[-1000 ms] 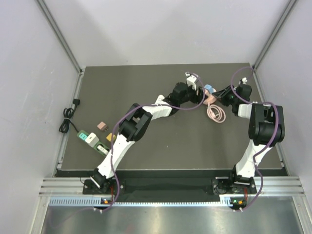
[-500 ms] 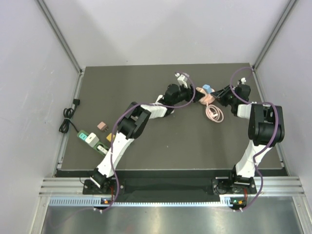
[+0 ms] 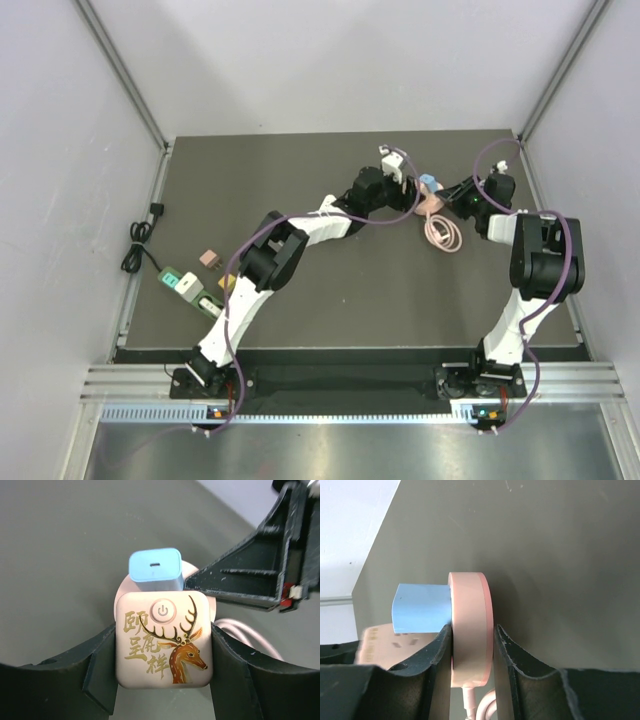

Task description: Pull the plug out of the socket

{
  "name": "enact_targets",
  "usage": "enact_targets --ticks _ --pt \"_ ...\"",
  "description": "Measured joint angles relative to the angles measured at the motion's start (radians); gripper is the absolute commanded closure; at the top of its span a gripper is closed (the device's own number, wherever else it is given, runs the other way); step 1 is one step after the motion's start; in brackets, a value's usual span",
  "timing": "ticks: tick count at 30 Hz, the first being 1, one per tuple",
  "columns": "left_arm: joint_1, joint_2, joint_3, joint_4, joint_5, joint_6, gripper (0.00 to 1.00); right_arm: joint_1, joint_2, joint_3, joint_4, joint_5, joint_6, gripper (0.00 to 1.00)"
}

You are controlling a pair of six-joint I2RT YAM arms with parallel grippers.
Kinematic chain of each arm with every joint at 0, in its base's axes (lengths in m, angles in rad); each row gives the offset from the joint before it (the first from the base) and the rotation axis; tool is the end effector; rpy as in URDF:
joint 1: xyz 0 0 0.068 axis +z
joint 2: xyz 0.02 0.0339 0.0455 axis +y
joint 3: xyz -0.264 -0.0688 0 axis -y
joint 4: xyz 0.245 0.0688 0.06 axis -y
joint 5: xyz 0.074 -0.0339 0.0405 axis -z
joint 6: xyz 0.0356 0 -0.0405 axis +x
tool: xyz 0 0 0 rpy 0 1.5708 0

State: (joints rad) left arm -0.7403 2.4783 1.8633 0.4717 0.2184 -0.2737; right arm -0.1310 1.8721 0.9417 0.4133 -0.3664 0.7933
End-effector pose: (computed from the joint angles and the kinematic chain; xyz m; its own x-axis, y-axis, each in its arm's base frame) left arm 0.4159 -0.3904 0.1682 -0.3223 -0.0630 -0.9445 0.7579 0.5807 -0.2973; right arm 0.3844 -0.0378 0.1520 -0.4769 0.7340 -0.4836 0.2183 0.6318 0.7437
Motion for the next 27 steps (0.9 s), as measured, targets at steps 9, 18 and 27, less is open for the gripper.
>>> enact_targets --ticks 9,18,27 --pt "0.128 -0.034 -0.052 0.156 0.102 -0.224 1.0 -0.026 0.0 0.0 0.028 0.064 0.004 1.0" --pt "0.137 -0.114 -0.076 -0.075 -0.024 -0.091 1.0 -0.032 0.001 0.001 0.031 0.066 0.003 1.0" --pt "0.121 -0.113 -0.002 -0.339 -0.124 -0.034 0.82 -0.035 0.003 0.001 0.032 0.057 0.002 1.0"
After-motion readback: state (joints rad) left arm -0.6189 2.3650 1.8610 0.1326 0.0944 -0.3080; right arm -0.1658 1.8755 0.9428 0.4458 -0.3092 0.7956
